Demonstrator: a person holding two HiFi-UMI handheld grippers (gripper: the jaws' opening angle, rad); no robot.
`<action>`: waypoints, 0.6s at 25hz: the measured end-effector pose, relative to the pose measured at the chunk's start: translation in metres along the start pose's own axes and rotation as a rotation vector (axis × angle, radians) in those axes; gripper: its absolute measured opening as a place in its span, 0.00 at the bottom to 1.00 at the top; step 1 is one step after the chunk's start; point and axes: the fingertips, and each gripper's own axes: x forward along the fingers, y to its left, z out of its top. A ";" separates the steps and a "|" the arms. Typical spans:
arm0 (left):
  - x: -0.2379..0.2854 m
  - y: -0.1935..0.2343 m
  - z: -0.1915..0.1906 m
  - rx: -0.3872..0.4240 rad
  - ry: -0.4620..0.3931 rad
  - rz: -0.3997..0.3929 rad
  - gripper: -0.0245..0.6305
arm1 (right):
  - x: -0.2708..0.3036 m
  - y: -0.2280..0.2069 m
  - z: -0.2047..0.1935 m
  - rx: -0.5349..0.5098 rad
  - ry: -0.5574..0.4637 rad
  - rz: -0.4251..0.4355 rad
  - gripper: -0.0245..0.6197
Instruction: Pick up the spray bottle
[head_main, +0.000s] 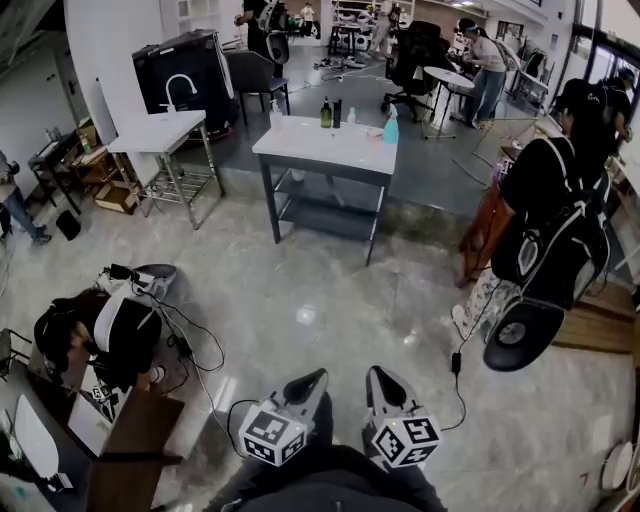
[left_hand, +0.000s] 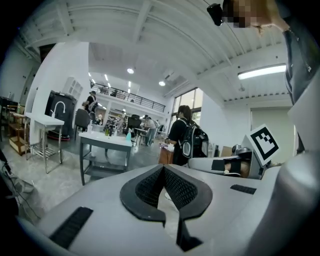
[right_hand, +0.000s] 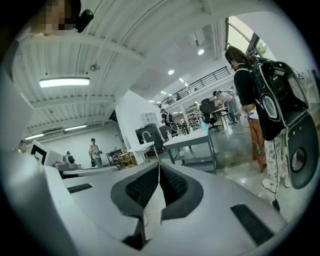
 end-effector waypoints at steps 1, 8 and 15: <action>0.004 0.001 0.000 -0.001 0.004 -0.003 0.04 | 0.001 -0.002 0.001 0.008 -0.003 0.000 0.06; 0.036 0.008 0.008 -0.010 0.005 -0.034 0.04 | 0.020 -0.021 0.006 0.022 0.009 0.005 0.06; 0.090 0.042 0.026 0.001 0.017 -0.070 0.04 | 0.070 -0.048 0.034 0.017 -0.003 0.003 0.06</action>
